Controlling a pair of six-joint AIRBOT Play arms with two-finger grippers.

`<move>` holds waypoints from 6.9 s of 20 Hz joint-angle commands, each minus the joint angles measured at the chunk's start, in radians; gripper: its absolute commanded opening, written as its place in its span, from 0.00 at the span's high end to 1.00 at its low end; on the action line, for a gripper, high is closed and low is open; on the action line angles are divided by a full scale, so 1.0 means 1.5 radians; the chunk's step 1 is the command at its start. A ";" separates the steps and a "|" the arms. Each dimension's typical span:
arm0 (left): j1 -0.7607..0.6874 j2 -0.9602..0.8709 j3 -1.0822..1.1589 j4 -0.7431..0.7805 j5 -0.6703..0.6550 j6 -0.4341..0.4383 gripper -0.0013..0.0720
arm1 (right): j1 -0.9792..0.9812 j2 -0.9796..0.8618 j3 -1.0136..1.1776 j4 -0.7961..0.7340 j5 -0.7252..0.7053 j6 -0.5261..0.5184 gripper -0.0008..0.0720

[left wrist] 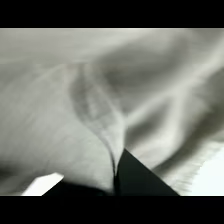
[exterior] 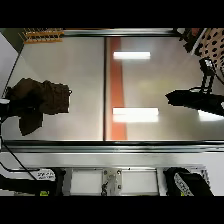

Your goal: Fold the clothes and pants, and hang the long-sleeved shirts on hangers.

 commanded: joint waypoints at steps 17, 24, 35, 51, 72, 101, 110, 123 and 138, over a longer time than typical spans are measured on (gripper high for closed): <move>-0.856 0.021 0.298 -0.013 0.103 -0.044 0.98 | -0.116 0.035 0.049 -0.087 -0.071 -0.005 0.96; -0.967 -0.225 0.610 -0.012 0.063 -0.091 0.92 | -0.314 0.084 0.058 -0.095 -0.072 0.037 0.96; -0.610 0.074 0.199 0.209 -0.133 -0.240 0.12 | -0.324 0.083 0.057 -0.090 -0.047 0.046 0.96; -0.197 0.328 -0.383 0.163 0.025 -0.275 0.12 | -0.323 0.081 0.057 -0.054 -0.026 0.048 0.96; -0.257 0.207 -0.144 0.168 0.037 -0.168 0.98 | -0.325 -0.058 0.032 -0.120 0.189 0.233 0.15; -0.259 0.211 -0.087 0.168 0.038 -0.112 0.98 | -0.324 -0.272 -0.002 -0.176 0.101 0.481 0.96; -0.259 0.106 0.505 0.197 -0.093 -0.068 0.98 | -0.296 -0.256 0.477 -0.124 0.148 0.257 0.96; -0.214 0.486 -0.284 0.428 -0.272 -0.076 0.98 | -0.233 0.048 -0.172 -0.435 0.200 0.165 0.96; -0.189 0.738 -0.415 0.389 -0.294 -0.055 0.06 | -0.233 0.042 -0.201 -0.490 0.217 0.165 0.06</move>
